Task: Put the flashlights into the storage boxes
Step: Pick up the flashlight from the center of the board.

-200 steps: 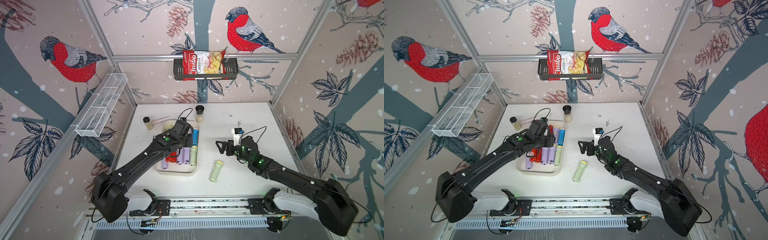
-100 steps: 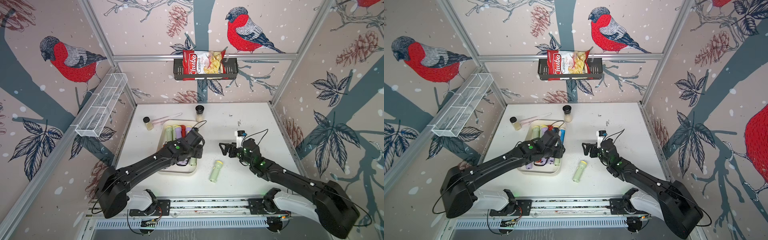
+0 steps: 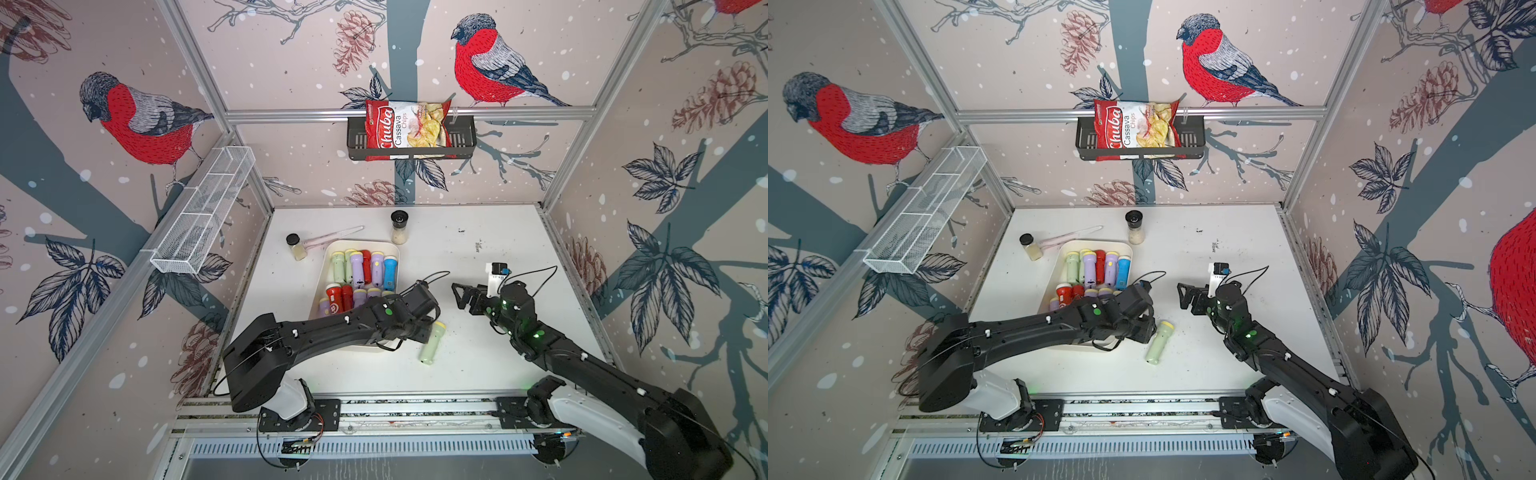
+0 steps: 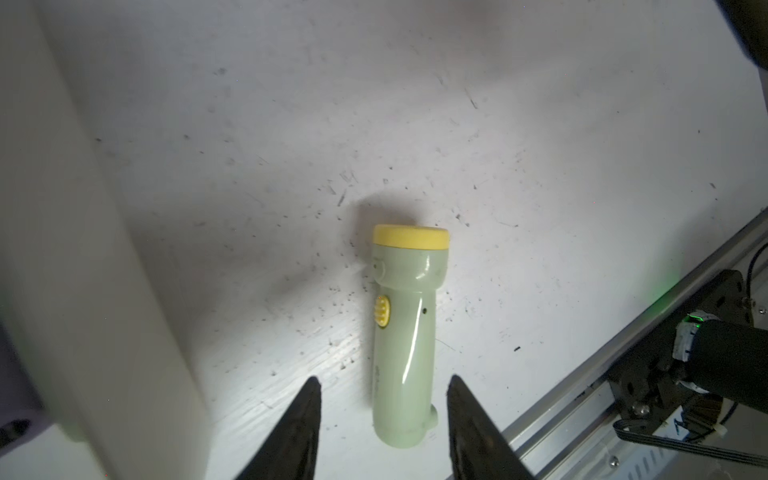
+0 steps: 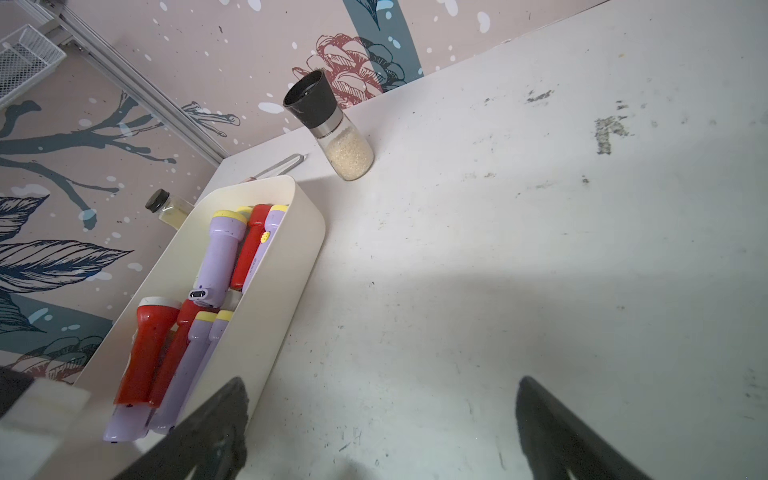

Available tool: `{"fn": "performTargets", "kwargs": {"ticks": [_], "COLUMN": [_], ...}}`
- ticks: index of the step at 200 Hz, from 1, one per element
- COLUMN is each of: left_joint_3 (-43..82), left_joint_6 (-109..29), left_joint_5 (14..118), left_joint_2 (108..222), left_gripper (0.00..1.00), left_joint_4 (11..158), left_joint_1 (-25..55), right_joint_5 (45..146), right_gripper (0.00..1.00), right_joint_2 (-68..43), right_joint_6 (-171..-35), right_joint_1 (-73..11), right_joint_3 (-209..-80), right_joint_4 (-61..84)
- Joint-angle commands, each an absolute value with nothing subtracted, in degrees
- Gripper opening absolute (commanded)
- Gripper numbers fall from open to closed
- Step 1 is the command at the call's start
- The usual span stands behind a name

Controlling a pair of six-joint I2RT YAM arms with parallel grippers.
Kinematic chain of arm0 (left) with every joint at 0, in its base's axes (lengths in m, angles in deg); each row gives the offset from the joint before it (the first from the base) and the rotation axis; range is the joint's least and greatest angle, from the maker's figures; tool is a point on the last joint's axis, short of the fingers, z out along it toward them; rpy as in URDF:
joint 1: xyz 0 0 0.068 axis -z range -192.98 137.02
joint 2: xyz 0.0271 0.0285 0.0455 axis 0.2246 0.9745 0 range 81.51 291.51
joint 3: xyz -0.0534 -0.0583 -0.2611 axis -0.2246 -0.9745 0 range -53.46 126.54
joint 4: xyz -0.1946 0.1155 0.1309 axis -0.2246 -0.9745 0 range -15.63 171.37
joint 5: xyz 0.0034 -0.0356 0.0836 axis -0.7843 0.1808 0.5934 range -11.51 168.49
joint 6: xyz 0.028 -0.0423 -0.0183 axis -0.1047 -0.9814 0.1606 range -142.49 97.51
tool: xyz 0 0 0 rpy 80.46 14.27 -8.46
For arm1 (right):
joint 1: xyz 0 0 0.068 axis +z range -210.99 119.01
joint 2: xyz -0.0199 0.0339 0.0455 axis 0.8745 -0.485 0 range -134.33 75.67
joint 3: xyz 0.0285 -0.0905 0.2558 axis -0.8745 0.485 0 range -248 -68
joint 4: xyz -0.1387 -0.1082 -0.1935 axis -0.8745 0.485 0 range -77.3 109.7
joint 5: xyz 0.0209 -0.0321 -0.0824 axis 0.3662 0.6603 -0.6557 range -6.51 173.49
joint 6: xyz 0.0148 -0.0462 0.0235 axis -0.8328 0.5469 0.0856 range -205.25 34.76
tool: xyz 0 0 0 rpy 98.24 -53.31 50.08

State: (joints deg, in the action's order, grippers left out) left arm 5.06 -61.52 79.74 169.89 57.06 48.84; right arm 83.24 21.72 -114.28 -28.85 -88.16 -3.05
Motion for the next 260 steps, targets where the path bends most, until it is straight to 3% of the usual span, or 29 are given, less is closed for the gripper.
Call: {"fn": "performTargets", "kwargs": {"ticks": [1,220,260], "left_joint_3": [5.3,8.8,8.3], "left_joint_6": [-63.2,-67.8,-68.2], "left_joint_5": [77.7,78.9,79.1], "left_joint_2": [171.6,184.0,184.3], "left_gripper": [0.49,0.52,0.39], "left_joint_4": [58.6,52.0,53.1], "left_joint_1": [50.1,54.5,54.5], "right_joint_5": [82.4,83.3,83.4], "right_gripper": [1.0,1.0,1.0], "right_joint_2": [22.8,24.5,24.5], "right_joint_6": [-115.0,-115.0,-115.0], "right_joint_1": [-29.3,-30.4,-30.4], "right_joint_3": [-87.6,-86.8,-86.9], "right_joint_4": [-2.7,-1.3,-1.3]}}
